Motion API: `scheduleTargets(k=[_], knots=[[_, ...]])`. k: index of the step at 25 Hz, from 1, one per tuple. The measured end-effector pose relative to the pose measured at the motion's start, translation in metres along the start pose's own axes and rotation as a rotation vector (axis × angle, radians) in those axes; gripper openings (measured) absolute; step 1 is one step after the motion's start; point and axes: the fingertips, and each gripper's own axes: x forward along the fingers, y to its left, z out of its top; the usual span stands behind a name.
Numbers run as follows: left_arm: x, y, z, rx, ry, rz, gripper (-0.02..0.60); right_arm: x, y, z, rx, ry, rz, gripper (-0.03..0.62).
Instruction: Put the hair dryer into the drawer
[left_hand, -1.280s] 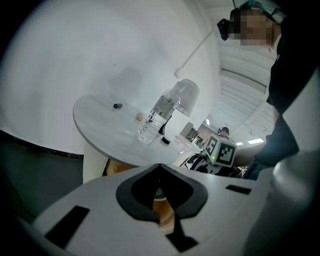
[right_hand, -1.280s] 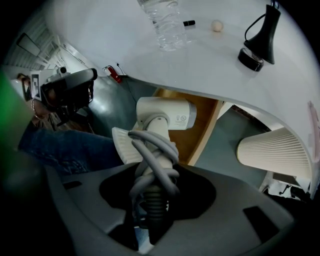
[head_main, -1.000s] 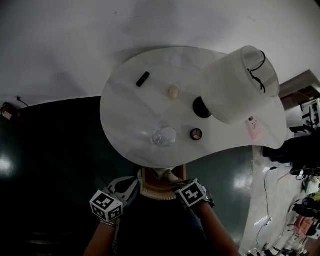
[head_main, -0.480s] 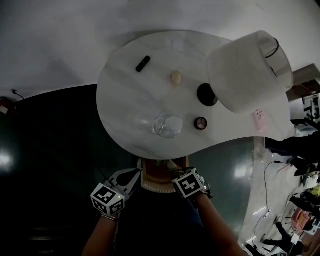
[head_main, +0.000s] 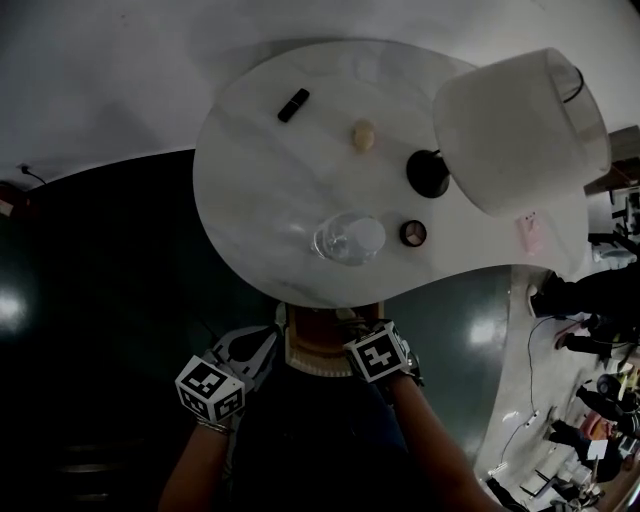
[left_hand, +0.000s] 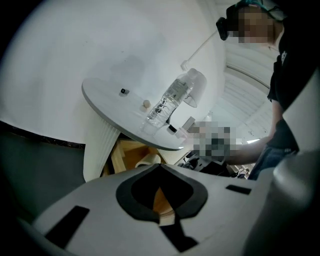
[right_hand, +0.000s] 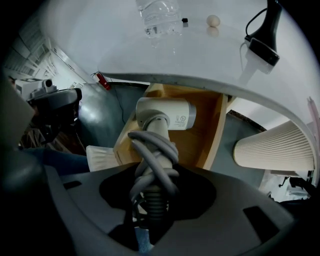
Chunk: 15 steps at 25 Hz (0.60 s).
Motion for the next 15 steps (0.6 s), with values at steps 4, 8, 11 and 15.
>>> scheduleTargets(k=[4, 8, 11, 15], knots=[[-0.006, 0.008, -0.001, -0.004, 0.011, 0.008, 0.008, 0.003, 0.002, 0.001, 0.044, 0.040, -0.012, 0.184], [-0.001, 0.011, -0.009, 0.005, 0.026, 0.018, 0.008, 0.010, -0.005, 0.009, 0.036, 0.004, -0.035, 0.186], [0.001, 0.013, -0.012, 0.005, 0.032, 0.019, 0.008, 0.013, -0.004, 0.011, 0.027, 0.008, -0.035, 0.186], [0.004, 0.015, -0.013, 0.003, 0.037, 0.014, 0.008, 0.018, -0.004, 0.015, 0.017, 0.019, -0.035, 0.186]])
